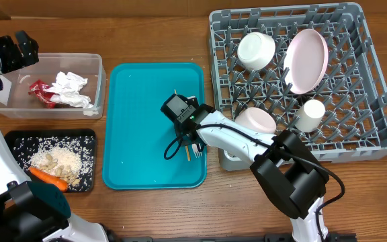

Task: Sort waste into correct bins and load items into the dishwasher rack
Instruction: 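Lower the right gripper onto the fork handle and close it, then lift the white fork and carry it right over the rack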

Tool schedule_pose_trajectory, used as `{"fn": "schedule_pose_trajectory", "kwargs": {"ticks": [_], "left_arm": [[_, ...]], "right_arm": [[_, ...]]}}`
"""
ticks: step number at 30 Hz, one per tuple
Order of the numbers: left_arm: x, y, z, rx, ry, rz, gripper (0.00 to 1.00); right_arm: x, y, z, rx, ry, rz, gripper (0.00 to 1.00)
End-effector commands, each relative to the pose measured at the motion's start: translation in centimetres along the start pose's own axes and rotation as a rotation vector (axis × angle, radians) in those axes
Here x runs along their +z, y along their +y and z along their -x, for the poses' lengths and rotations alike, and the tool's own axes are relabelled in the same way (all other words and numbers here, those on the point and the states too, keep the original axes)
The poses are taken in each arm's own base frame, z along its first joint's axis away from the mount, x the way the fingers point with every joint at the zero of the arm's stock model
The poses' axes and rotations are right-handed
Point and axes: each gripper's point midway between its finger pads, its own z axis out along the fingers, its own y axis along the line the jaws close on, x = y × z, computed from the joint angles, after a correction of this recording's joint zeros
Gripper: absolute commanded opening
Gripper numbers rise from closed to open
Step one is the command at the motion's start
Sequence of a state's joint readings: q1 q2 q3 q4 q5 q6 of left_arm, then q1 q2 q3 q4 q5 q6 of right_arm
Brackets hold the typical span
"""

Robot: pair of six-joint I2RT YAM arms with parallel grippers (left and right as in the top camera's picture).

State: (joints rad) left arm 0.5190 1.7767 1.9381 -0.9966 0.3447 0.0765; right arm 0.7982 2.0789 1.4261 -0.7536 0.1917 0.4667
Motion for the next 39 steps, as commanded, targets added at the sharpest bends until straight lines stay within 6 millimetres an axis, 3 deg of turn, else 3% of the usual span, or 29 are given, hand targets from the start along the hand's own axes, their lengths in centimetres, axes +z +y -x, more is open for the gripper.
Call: {"fn": "schedule_pose_trajectory", "kwargs": {"ticks": [1,10,13,16,32,35,39], "left_arm": [[-0.4,-0.4,0.5,-0.006,-0.015,-0.008,1.0],[-0.4,-0.4,0.5,-0.006,-0.015,-0.008,1.0],[-0.4,-0.3,0.5,-0.006,-0.015,-0.007,1.0],[-0.4,-0.4,0.5,-0.006,-0.015,-0.008,1.0],[-0.4,-0.4,0.5,-0.005,-0.016,-0.008,1.0],[-0.4,-0.4,0.5,-0.005,-0.016,-0.008,1.0],[-0.4,-0.3,0.5,-0.006,-0.015,-0.007,1.0]], "right_arm": [[0.9,-1.2,-1.4,-0.004,0.043,-0.034,0.15],[0.9,-1.2,-1.4,-0.004,0.046,-0.036,0.15],[0.9,-1.2,-1.4,-0.004,0.044,-0.035,0.04],[0.4,-0.9,-0.7,-0.002,0.032,-0.029,0.04],[-7.9,0.0,4.3,-0.042,-0.076,0.041,0.04],[-10.1,-1.4,5.6,-0.008,-0.122,0.055,0.04],[-13.2,-5.3,7.5,0.039,-0.185,0.057,0.04]]}}
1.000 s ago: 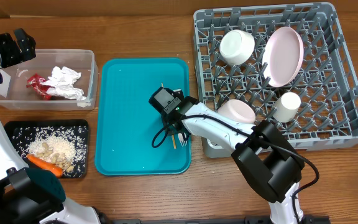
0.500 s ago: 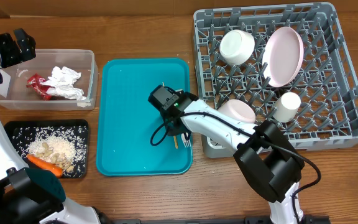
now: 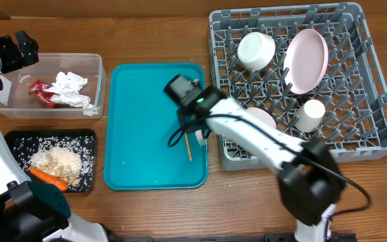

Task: Sort waste into correct bins and load items into the dishwasher rack
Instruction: 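Lift the white fork and carry it right over the rack, then insert the fork upright into the rack between the bowls, release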

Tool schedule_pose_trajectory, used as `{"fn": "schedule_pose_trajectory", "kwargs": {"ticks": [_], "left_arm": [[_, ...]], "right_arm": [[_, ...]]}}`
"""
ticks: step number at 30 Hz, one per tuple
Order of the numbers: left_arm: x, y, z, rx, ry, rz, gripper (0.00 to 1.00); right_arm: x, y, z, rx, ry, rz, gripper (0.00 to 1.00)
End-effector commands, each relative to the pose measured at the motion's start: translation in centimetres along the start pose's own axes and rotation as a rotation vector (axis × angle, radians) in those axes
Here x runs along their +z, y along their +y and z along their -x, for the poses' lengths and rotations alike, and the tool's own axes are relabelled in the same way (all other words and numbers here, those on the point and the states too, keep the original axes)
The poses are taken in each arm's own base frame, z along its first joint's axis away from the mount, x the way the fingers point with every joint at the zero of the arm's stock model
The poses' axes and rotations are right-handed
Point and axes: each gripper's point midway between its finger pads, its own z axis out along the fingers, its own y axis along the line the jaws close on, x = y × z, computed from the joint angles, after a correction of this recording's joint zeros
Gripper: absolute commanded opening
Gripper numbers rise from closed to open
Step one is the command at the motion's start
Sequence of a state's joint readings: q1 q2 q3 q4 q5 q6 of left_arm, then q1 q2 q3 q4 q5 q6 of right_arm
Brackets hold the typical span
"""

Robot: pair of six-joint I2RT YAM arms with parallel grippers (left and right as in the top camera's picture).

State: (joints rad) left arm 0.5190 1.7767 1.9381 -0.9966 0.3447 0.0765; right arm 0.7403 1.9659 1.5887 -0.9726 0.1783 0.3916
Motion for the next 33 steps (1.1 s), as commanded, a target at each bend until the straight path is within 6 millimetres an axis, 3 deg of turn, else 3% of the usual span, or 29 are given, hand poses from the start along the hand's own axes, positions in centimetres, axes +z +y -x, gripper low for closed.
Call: {"fn": "schedule_pose_trajectory", "kwargs": {"ticks": [1,5,8,14,18,23,33], "left_arm": [[-0.4,-0.3,0.5,-0.006,-0.015,-0.007,1.0],[-0.4,-0.4,0.5,-0.005,-0.016,-0.008,1.0],[-0.4,-0.3,0.5,-0.005,-0.016,-0.007,1.0],[-0.4,-0.4,0.5,-0.005,-0.016,-0.008,1.0],[-0.4,-0.4,0.5,-0.005,-0.015,-0.008,1.0],[-0.4,-0.4,0.5,-0.006,-0.015,-0.008,1.0],[-0.4,-0.4,0.5,-0.005,-0.016,-0.008,1.0]], "right_arm": [[-6.2,-4.2,4.4,0.061,-0.157,0.03,0.04],[-8.5,-9.5,5.7,0.109,-0.198,0.012,0.04],[-9.2,-13.9,6.4,0.155,-0.218,-0.03,0.04],[-8.5,-22.5,6.7,0.22,-0.213,-0.123,0.06],[-7.4,-26.0,6.7,0.261,-0.206,-0.127,0.06],[-5.5,-28.2,6.4,0.225,-0.175,-0.098,0.07],[-2.2,-28.1,5.2,0.193,-0.091,-0.091,0.07]]}}
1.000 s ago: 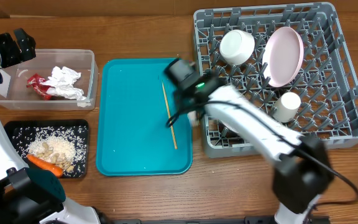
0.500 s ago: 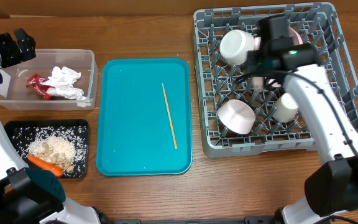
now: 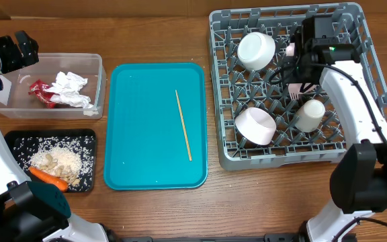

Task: Sort waste into correct bins and load items into the dishwasher rack
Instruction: 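Insert the fork upright into the rack between the bowls, release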

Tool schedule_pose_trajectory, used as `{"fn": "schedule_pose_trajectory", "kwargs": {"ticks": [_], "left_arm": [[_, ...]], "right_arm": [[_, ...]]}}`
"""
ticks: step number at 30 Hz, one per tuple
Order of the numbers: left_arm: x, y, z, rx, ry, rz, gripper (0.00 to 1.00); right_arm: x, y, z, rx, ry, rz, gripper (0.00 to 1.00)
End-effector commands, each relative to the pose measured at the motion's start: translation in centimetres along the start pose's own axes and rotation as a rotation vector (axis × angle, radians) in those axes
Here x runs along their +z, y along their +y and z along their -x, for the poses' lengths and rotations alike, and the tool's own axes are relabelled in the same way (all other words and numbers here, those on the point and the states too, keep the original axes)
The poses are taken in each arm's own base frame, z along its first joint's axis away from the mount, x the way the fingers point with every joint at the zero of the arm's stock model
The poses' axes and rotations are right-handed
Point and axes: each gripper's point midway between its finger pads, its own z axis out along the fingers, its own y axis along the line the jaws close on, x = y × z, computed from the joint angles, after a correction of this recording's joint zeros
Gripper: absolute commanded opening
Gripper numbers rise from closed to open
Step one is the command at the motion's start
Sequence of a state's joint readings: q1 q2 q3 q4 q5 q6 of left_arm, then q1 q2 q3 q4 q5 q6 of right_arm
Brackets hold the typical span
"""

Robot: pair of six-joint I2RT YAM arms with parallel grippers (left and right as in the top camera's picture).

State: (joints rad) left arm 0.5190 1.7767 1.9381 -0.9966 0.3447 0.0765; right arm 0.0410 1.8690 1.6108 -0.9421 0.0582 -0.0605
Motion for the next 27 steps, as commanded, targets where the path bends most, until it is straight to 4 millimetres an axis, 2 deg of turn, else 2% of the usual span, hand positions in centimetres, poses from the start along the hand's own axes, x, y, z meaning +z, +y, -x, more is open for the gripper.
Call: {"fn": "schedule_pose_trajectory", "kwargs": {"ticks": [1,5,11,13,15,18,19,24,27], "left_arm": [[-0.4,-0.3,0.5,-0.006,-0.016,-0.007,1.0],[-0.4,-0.3,0.5,-0.006,-0.016,-0.007,1.0],[-0.4,-0.3,0.5,-0.006,-0.015,-0.007,1.0],[-0.4,-0.4,0.5,-0.006,-0.015,-0.008,1.0],[-0.4,-0.4,0.5,-0.006,-0.015,-0.008,1.0],[-0.4,-0.4,0.5,-0.006,-0.015,-0.008,1.0],[-0.4,-0.4,0.5,-0.005,-0.016,-0.008,1.0],[-0.4,-0.3,0.5,-0.006,-0.016,-0.007,1.0],[-0.4,-0.4,0.5,-0.005,-0.015,-0.008,1.0]], "right_arm": [[1.2,0.4,-0.4,-0.023,0.023,0.011,0.07],[2.5,0.5,-1.0,-0.023,0.056,0.015,0.07],[2.6,0.9,-1.1,-0.023,0.061,0.039,0.07],[2.6,0.9,-1.2,-0.023,0.063,0.039,0.13],[2.6,0.9,-1.2,-0.024,0.066,0.039,0.14],[2.6,0.9,-1.3,-0.023,0.069,0.039,0.36],[2.6,0.9,-1.3,-0.023,0.069,0.039,0.4],[2.1,1.2,-0.9,-0.022,0.058,0.057,0.43],[0.6,2.0,-0.1,-0.021,0.03,0.104,0.44]]}}
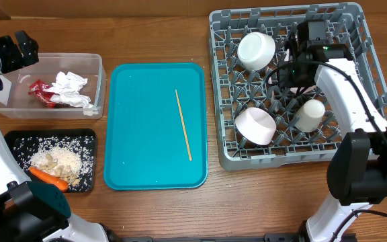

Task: Sort waste into correct bins and load items into the dishwasher rack
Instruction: 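Insert the fork upright into the rack between the bowls, release, then move the right gripper left to the wooden chopstick on the tray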

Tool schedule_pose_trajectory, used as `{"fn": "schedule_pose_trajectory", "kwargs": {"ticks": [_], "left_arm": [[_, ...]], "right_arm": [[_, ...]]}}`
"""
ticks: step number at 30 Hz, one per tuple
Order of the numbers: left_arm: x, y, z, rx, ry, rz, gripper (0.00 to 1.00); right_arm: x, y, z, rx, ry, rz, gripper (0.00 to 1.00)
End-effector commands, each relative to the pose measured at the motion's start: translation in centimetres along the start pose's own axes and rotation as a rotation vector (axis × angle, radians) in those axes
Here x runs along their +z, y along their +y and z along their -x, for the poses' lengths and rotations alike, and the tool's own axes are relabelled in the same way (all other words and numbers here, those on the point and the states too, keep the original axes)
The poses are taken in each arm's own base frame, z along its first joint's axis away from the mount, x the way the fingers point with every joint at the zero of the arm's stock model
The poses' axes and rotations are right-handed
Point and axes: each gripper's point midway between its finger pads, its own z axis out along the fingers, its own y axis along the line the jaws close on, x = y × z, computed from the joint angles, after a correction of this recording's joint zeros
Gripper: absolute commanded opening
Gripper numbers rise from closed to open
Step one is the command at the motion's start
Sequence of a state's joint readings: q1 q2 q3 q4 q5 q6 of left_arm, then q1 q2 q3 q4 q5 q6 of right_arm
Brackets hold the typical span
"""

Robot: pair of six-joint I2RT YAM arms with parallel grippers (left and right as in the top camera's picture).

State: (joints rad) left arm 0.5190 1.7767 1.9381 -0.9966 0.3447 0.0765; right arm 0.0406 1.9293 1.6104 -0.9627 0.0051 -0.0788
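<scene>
A thin wooden chopstick (183, 125) lies alone on the teal tray (123, 168). The grey dishwasher rack (376, 87) holds a white bowl (256, 50), a pale pink bowl (256, 126) and a white cup (310, 115). My right gripper (295, 79) reaches down into the middle of the rack, between the white bowl and the cup. Its fingers are hidden under the wrist, which also covers the pink plate and any fork. Far to the left, my left gripper (15, 48) hangs open over the end of the clear bin (98, 67).
The clear bin holds crumpled white paper (69, 89) and a red wrapper (40, 93). In front of it a black tray (15, 138) holds rice, food scraps and a carrot (47, 176). Bare wooden table lies along the front edge.
My right gripper has shifted slightly left and lower into the rack. The pale fork seen under it then no longer shows. The left arm, tray and chopstick are unchanged.
My right gripper was first down on the tray's right side, over a fork and the chopstick. Then it stood higher over the tray with something pale under it. By the third moment it was over the rack with the fork, and now it sits lower there.
</scene>
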Motion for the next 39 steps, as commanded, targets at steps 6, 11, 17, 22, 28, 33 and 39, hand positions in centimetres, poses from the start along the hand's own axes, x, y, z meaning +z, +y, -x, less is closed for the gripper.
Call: {"fn": "schedule_pose_trajectory", "kwargs": {"ticks": [6,11,17,22,28,33,39], "left_arm": [[-0.4,-0.4,0.5,-0.005,-0.016,-0.008,1.0],[-0.4,-0.4,0.5,-0.006,-0.015,-0.008,1.0],[-0.4,-0.4,0.5,-0.006,-0.015,-0.008,1.0],[-0.4,-0.4,0.5,-0.006,-0.015,-0.008,1.0],[-0.4,-0.4,0.5,-0.006,-0.015,-0.008,1.0],[-0.4,-0.4,0.5,-0.005,-0.016,-0.008,1.0],[-0.4,-0.4,0.5,-0.005,-0.015,-0.008,1.0]], "right_arm": [[-6.7,4.1,2.1,-0.039,-0.095,0.159,0.47],[-9.5,9.3,0.8,-0.084,-0.068,0.28,0.46],[-9.2,16.7,-3.2,-0.064,0.053,0.337,0.33],[-8.0,21.6,-5.7,-0.099,0.071,0.338,0.3],[-6.0,26.3,-8.6,-0.175,0.042,0.325,0.29],[-4.1,27.7,-10.6,-0.181,0.022,0.293,0.29],[-1.8,29.0,-12.2,-0.209,-0.004,0.322,0.29]]}}
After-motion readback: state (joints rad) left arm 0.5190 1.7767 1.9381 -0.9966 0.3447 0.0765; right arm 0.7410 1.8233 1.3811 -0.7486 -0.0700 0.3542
